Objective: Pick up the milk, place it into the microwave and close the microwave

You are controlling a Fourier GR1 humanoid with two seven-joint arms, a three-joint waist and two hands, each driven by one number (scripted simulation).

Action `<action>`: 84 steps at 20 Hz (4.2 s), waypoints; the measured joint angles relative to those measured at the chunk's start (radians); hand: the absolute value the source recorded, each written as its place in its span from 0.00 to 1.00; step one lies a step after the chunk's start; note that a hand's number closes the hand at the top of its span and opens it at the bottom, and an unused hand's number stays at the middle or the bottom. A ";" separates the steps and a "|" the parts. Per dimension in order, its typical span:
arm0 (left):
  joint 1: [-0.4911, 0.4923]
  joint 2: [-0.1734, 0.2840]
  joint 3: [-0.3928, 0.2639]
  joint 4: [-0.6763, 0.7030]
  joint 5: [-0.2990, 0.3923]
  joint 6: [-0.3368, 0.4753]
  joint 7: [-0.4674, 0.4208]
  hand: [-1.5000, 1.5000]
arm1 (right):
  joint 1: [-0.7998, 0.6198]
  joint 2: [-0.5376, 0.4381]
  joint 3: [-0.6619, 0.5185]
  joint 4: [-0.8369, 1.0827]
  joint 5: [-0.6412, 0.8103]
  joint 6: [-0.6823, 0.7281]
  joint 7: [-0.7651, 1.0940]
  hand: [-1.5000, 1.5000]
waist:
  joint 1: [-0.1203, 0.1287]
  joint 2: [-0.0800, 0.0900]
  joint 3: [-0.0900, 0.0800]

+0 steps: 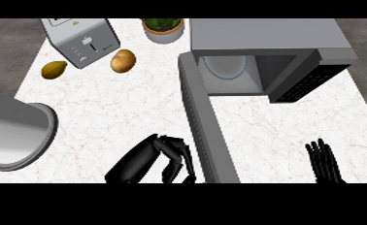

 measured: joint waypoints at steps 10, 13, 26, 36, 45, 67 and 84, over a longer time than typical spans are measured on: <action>-0.272 -0.011 -0.294 0.307 0.003 0.321 -0.023 1.00 | 0.130 -0.054 0.030 -0.193 -0.077 0.064 0.026 0.00 | -0.024 0.002 -0.001; -0.363 -0.010 -0.354 0.397 0.084 0.410 -0.017 1.00 | 0.130 -0.067 0.051 -0.251 -0.107 0.084 0.050 0.00 | -0.041 0.005 -0.001; -0.601 -0.003 -0.449 0.625 0.401 0.716 -0.116 0.00 | 0.156 -0.126 0.114 -0.527 -0.228 0.135 0.162 0.00 | -0.148 0.027 -0.004; -0.751 -0.012 -0.344 0.756 0.563 0.870 -0.238 1.00 | 0.171 -0.183 0.136 -0.637 -0.304 0.179 0.234 0.00 | -0.219 0.047 -0.005; -0.845 -0.014 -0.264 0.851 0.717 0.885 -0.328 1.00 | 0.175 -0.215 0.152 -0.712 -0.370 0.208 0.283 0.00 | -0.272 0.064 -0.005; -0.830 -0.003 -0.272 0.868 0.842 0.959 -0.510 1.00 | 0.199 -0.294 0.121 -0.826 -0.504 0.258 0.343 0.00 | -0.320 0.064 -0.002; -0.844 -0.008 -0.282 0.892 0.892 0.982 -0.585 1.00 | 0.234 -0.334 0.104 -0.879 -0.608 0.288 0.377 0.00 | -0.339 0.072 0.001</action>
